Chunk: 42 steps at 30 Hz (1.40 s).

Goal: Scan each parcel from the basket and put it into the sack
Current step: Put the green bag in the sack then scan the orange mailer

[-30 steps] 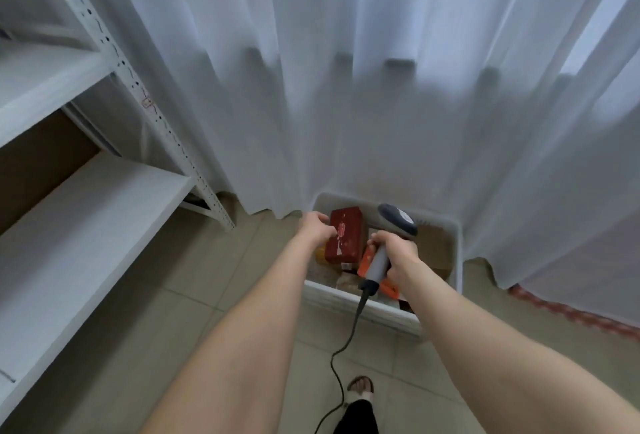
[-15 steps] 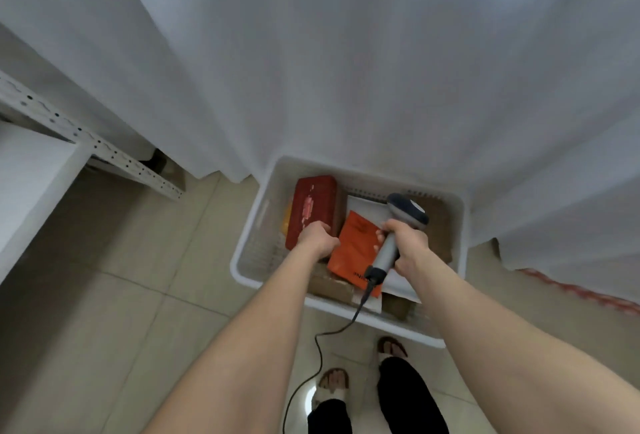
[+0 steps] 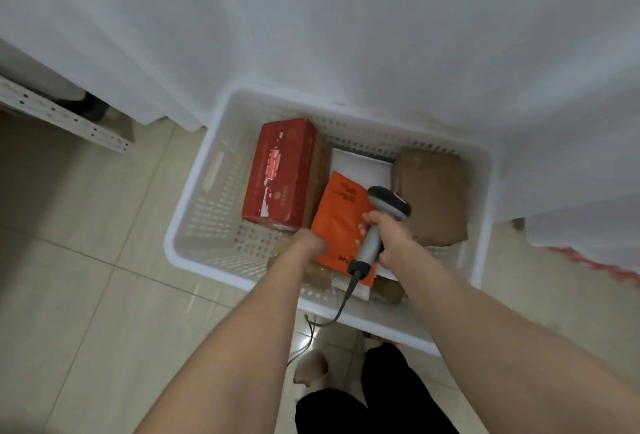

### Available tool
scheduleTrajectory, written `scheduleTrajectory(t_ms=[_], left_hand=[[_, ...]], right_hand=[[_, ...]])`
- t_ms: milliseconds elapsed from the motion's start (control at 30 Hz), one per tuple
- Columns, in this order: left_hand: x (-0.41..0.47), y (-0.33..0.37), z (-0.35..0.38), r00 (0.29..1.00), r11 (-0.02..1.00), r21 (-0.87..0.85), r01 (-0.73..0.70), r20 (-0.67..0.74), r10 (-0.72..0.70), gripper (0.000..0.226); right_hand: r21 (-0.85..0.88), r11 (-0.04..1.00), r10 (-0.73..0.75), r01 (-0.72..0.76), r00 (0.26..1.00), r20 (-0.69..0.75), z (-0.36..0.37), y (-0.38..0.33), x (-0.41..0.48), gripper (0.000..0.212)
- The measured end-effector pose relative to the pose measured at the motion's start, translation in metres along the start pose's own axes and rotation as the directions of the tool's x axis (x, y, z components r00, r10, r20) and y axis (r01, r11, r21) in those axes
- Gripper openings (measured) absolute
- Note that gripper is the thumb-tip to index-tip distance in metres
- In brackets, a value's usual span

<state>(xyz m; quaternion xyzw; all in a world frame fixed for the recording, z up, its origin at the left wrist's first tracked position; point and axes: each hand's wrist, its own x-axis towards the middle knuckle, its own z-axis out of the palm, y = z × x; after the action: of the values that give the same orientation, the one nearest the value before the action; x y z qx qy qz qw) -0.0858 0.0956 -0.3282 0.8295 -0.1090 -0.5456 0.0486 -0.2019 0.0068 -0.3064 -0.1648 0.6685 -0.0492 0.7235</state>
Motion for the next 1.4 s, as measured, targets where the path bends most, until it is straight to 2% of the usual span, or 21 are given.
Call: scheduleTrajectory(t_ms=[200,333,500,600,700,800,867,933,1033,1133,1167,1300,1333,1400], left_hand=[[-0.014,0.015,0.0,0.999,0.995,-0.098,-0.033,0.017,0.035,0.045],[-0.004,0.006,0.007,1.0,0.995,-0.096,-0.03,0.007,0.031,0.048],[0.026,-0.01,0.026,0.996,0.98,-0.199,-0.003,0.089,0.021,0.05],[0.031,-0.01,0.032,0.998,0.971,-0.231,-0.065,-0.005,0.066,0.041],[0.004,0.003,0.015,0.966,0.933,-0.279,-0.228,-0.185,0.181,0.031],[-0.048,0.023,-0.019,0.893,0.867,-0.28,-0.412,-0.314,0.322,0.05],[-0.092,0.036,-0.047,0.884,0.822,-0.351,-0.448,-0.308,0.351,0.057],[-0.138,0.047,-0.073,0.882,0.791,-0.392,-0.469,-0.253,0.397,0.04],[-0.209,0.06,-0.114,0.833,0.733,-0.398,-0.551,-0.21,0.512,0.023],[-0.279,0.067,-0.15,0.797,0.718,-0.354,-0.599,-0.184,0.574,0.028],[-0.301,0.067,-0.162,0.798,0.719,-0.357,-0.597,-0.167,0.579,0.027],[-0.368,0.053,-0.209,0.804,0.737,-0.348,-0.58,-0.099,0.586,0.019],[-0.378,0.047,-0.22,0.811,0.74,-0.341,-0.58,-0.154,0.565,0.025],[-0.396,0.031,-0.244,0.827,0.791,-0.297,-0.534,-0.378,0.416,0.052]], right_hand=[[-0.003,1.0,-0.012,0.012,1.0,-0.009,-0.007,-0.004,-0.015,0.009],[-0.051,0.999,-0.013,0.011,0.999,-0.038,-0.012,-0.001,-0.003,0.026],[-0.088,0.996,0.031,-0.033,0.999,-0.027,-0.007,0.016,0.026,0.035],[-0.072,0.997,0.024,-0.026,0.999,-0.026,-0.006,0.019,0.026,0.033],[-0.07,0.997,-0.019,0.016,0.999,-0.033,-0.004,0.009,0.005,0.028],[-0.053,0.993,-0.105,0.102,0.993,-0.051,0.007,-0.009,-0.041,0.03],[-0.031,0.986,-0.163,0.161,0.985,-0.057,0.02,-0.025,-0.084,0.039],[-0.018,0.976,-0.217,0.216,0.974,-0.061,0.035,-0.04,-0.133,0.044],[0.028,0.952,-0.301,0.304,0.95,-0.084,0.059,-0.059,-0.207,0.037],[0.07,0.94,-0.33,0.334,0.942,-0.068,0.078,-0.073,-0.28,0.056],[0.094,0.936,-0.334,0.339,0.94,-0.065,0.083,-0.078,-0.3,0.057],[0.097,0.936,-0.332,0.337,0.941,-0.063,0.093,-0.086,-0.37,0.025],[0.099,0.93,-0.352,0.354,0.935,-0.032,0.095,-0.086,-0.386,0.025],[0.104,0.917,-0.39,0.385,0.92,0.037,0.098,-0.084,-0.415,0.031]])
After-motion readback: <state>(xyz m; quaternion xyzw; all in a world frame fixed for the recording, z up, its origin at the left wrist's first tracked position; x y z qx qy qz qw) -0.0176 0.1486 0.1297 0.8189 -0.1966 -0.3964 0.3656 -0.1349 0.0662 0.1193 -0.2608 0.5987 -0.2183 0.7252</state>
